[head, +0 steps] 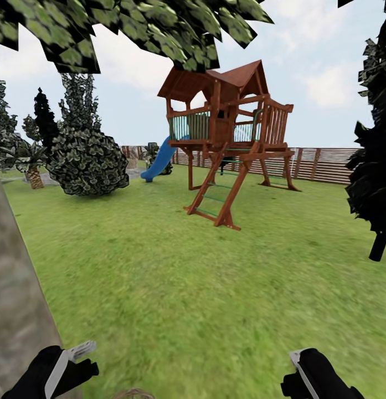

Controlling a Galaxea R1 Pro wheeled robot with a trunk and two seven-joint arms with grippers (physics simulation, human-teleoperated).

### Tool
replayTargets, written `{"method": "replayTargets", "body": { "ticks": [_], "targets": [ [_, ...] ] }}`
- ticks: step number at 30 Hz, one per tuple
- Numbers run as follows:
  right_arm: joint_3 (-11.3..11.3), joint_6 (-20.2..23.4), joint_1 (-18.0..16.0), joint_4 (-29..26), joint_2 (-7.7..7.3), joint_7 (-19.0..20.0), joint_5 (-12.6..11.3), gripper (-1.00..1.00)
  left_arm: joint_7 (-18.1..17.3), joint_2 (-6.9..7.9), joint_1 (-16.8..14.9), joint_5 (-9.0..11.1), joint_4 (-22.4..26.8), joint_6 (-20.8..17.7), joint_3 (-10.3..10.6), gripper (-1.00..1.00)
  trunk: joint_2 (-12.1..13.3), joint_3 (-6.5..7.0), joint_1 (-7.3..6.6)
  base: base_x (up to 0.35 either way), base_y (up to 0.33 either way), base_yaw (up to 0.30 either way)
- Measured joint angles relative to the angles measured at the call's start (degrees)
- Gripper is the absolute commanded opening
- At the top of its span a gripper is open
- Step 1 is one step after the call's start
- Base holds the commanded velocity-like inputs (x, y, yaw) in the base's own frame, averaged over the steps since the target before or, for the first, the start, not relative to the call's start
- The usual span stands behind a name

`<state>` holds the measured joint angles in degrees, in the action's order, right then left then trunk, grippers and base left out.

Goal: Take the three Easter eggs out of the wicker basket on the lawn in the garden, then place them on the lawn next to a single tree (choose any tree) so that all three eggs are next to the same tree and none are left in the basket.

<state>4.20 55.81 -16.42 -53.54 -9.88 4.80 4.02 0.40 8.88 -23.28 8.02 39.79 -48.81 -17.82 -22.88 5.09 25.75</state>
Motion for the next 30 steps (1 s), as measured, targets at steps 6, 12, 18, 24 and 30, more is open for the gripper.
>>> {"method": "replayTargets", "body": {
  "ticks": [6,12,18,24,30],
  "targets": [
    [0.06,-0.04,0.00,0.06,0.09,-0.02,0.05,1.00,0.18,0.01,0.00,-0.11,-0.31,0.02,0.08,1.00,0.00,0.00,0.01,0.065,0.097,0.000],
    [-0.02,0.03,0.00,0.04,0.01,-0.01,0.00,1.00,0.09,-0.01,0.00,0.00,-0.30,0.03,0.04,1.00,0.00,0.00,0.01,0.003,0.005,0.000],
    [-0.06,0.03,0.00,-0.02,0.01,0.03,0.00,1.00,0.07,0.01,0.00,0.01,-0.37,0.03,0.04,1.00,-0.78,-0.35,0.45,0.000,0.000,0.000],
    [-0.11,0.03,0.00,-0.03,-0.04,0.07,0.00,1.00,0.03,0.01,0.00,-0.02,-0.47,-0.04,0.11,1.00,-3.19,-1.43,1.77,0.000,0.000,0.000],
    [-0.11,0.03,0.01,-0.03,-0.08,0.07,0.00,1.00,0.02,-0.07,0.00,0.06,-0.62,-0.06,0.11,1.00,-5.60,-2.51,3.09,0.000,0.000,0.000]
  ]
}}
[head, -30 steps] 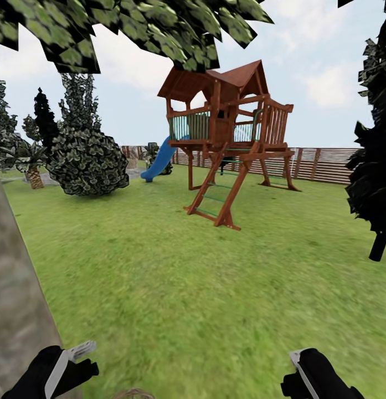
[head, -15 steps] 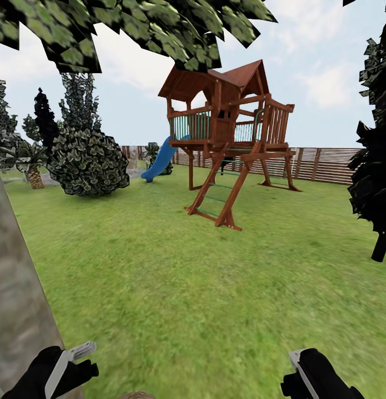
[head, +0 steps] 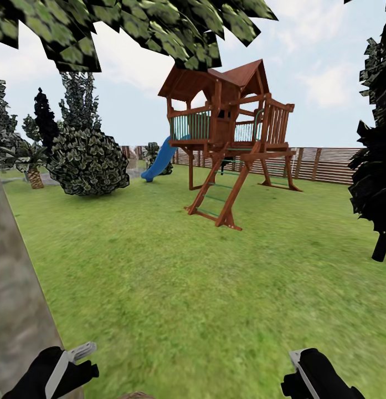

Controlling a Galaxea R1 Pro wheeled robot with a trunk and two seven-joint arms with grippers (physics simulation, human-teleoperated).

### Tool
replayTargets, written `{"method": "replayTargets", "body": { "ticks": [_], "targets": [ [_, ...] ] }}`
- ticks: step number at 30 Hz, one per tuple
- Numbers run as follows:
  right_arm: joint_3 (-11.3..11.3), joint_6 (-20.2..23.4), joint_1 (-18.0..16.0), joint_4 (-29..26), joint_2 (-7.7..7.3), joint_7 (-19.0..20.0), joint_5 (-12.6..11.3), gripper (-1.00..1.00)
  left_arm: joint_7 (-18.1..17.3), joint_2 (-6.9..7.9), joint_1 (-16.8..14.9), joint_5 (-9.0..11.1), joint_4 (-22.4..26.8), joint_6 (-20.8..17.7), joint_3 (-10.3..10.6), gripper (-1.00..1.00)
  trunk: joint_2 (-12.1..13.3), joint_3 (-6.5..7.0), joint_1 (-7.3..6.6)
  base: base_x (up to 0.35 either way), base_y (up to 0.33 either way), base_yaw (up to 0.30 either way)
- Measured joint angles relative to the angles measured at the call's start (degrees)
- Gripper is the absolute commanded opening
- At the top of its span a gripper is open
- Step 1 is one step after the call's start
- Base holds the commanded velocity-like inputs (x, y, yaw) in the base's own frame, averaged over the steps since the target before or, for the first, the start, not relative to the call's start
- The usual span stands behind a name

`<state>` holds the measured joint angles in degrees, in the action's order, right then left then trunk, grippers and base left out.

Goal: Take the three Easter eggs out of the wicker basket on the lawn in the garden, then place them on the lawn next to a single tree (choose any tree) so that all three eggs are next to the same tree and none are left in the basket.

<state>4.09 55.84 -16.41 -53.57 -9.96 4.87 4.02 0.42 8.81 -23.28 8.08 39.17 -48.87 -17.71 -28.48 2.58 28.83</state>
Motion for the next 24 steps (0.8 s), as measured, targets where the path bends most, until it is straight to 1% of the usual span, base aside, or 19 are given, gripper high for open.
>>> {"method": "replayTargets", "body": {
  "ticks": [14,19,24],
  "targets": [
    [0.00,0.00,-0.01,0.00,0.00,0.01,0.00,1.00,-0.41,-0.06,0.00,0.06,-0.02,0.00,0.01,1.00,-5.62,-2.52,3.08,0.000,0.000,0.000],
    [0.00,0.03,0.01,0.04,0.00,0.02,0.00,1.00,-0.14,-0.80,0.02,0.00,-0.06,0.05,-0.01,1.00,-7.58,-3.35,4.17,0.000,0.000,0.000],
    [0.00,-0.01,0.03,0.10,0.00,0.01,0.00,1.00,-0.08,-1.03,0.03,-0.06,-0.12,0.01,0.00,1.00,-9.57,-4.22,5.27,0.000,0.000,0.000]
  ]
}}
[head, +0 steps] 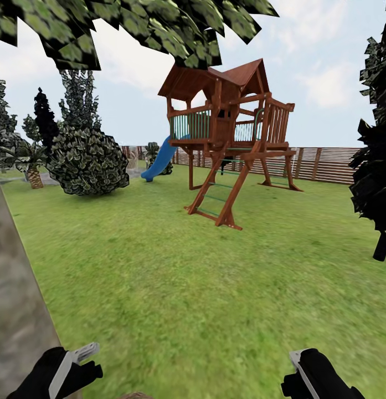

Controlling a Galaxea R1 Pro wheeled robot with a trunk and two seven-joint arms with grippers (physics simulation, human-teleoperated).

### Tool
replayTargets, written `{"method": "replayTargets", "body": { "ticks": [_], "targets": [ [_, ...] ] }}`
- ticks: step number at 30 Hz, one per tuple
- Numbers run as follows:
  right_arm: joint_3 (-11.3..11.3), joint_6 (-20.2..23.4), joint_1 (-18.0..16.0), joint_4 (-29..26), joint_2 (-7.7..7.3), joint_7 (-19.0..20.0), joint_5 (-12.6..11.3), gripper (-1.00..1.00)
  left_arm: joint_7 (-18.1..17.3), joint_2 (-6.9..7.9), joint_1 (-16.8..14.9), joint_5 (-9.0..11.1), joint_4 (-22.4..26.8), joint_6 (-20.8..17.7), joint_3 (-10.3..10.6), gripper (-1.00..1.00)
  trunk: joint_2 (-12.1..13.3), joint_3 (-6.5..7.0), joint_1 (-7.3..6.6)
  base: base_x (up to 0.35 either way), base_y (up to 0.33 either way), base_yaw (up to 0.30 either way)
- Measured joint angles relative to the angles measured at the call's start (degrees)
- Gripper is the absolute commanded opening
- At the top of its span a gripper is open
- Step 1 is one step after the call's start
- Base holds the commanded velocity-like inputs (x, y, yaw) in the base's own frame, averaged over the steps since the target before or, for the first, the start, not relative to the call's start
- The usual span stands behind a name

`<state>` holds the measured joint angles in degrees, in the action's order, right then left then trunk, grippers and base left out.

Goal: Take the three Easter eggs out of the wicker basket on the lawn in the garden, then place them on the lawn next to a single tree (choose any tree) so that all three eggs are next to the same tree and none are left in the basket.

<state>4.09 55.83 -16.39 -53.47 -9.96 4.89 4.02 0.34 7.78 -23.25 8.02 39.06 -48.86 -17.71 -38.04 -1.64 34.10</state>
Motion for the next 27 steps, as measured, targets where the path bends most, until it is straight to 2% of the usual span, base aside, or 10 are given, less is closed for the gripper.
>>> {"method": "replayTargets", "body": {
  "ticks": [12,15,17,19,21,23,27],
  "targets": [
    [-0.11,-0.15,0.00,-0.04,-0.07,0.09,-0.03,1.00,-0.04,0.07,0.00,0.00,-0.01,-0.26,0.15,1.00,-4.83,-2.16,2.64,0.000,0.000,0.000],
    [-0.48,-1.42,-0.01,-0.13,-1.24,0.28,-0.35,1.00,-0.02,0.06,0.00,0.00,0.00,-0.27,0.14,1.00,-6.03,-2.70,3.30,0.000,0.000,0.000],
    [-2.99,-5.71,-0.02,-2.89,-2.61,0.62,-1.23,1.00,-0.01,0.06,0.00,-0.01,-0.01,-0.20,0.04,1.00,-6.84,-3.06,3.74,0.000,0.000,0.000],
    [-4.44,-7.33,-0.13,-6.15,-2.94,0.63,-2.01,1.00,0.03,0.06,0.00,-0.01,-0.01,-0.13,0.00,1.00,-7.64,-3.42,4.18,0.000,0.000,0.000],
    [-5.05,-7.82,-1.51,-8.46,-2.86,0.60,-2.33,1.00,0.05,0.06,-0.01,-0.02,-0.01,-0.09,0.00,1.00,-8.44,-3.78,4.62,0.000,0.000,0.000],
    [-5.29,-7.14,-5.28,-9.26,-2.39,0.48,-2.38,1.00,0.08,0.05,-0.01,-0.03,-0.02,-0.07,0.04,1.00,-9.24,-4.13,5.06,0.000,0.000,0.000],
    [-5.34,-6.65,-10.40,-6.98,-1.85,0.28,-2.07,1.00,0.12,0.13,0.00,-0.03,-0.01,-0.08,0.13,1.00,-10.85,-4.86,5.94,0.000,0.000,0.000]
  ]
}}
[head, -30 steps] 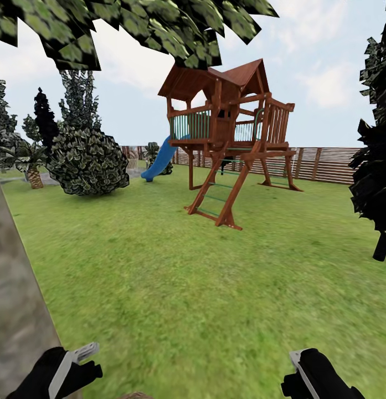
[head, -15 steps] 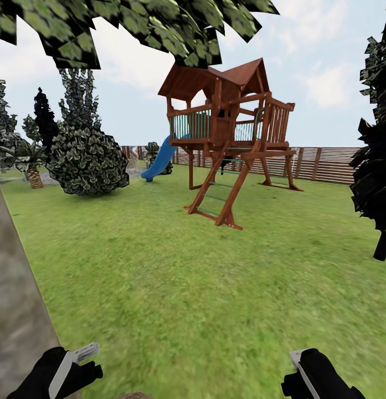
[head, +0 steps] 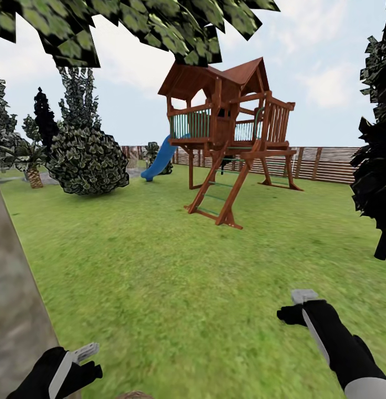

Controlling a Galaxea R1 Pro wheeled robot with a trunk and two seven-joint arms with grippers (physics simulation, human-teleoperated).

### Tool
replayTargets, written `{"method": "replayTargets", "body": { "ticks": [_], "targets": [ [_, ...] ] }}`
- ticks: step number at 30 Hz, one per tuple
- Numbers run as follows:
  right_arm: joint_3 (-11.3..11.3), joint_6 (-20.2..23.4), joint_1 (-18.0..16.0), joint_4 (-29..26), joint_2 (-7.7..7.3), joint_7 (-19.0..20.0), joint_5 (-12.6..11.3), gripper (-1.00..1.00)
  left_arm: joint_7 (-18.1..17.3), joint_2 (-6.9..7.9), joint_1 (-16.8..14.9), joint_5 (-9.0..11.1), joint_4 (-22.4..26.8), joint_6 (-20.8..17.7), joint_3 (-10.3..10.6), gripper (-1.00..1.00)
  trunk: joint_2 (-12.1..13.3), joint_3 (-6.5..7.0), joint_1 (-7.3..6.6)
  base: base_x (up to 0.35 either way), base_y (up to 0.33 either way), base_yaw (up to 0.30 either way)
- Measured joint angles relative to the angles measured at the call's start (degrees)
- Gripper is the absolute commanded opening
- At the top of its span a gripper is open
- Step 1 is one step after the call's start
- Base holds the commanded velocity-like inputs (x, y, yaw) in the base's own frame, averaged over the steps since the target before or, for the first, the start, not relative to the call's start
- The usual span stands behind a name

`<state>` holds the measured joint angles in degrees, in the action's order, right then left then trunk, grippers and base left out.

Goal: Take the three Easter eggs out of the wicker basket on the lawn in the garden, then place them on the lawn next to a single tree (choose any tree) so that all three eggs are next to the same tree and none are left in the basket.

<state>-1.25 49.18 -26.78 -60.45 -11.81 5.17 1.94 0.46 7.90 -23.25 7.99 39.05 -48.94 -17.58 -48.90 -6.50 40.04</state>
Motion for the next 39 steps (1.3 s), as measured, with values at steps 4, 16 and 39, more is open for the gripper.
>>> {"method": "replayTargets", "body": {
  "ticks": [4,16,39],
  "targets": [
    [0.05,-0.11,-3.03,0.32,0.17,-0.23,0.32,1.00,-0.01,-0.03,0.00,0.00,0.03,0.00,0.03,1.00,-1.61,-0.72,0.88,0.000,0.000,0.000],
    [0.12,-2.59,-3.76,0.04,0.22,-0.29,0.53,1.00,-0.06,0.08,0.00,-0.01,0.03,0.02,0.04,1.00,-6.43,-2.88,3.52,0.000,0.000,0.000],
    [-0.27,-2.59,-3.76,0.41,-0.21,-0.34,0.44,1.00,0.02,-0.07,0.00,-0.08,0.00,0.17,0.04,1.00,-15.66,-7.02,8.57,0.000,0.000,0.000]
  ]
}}
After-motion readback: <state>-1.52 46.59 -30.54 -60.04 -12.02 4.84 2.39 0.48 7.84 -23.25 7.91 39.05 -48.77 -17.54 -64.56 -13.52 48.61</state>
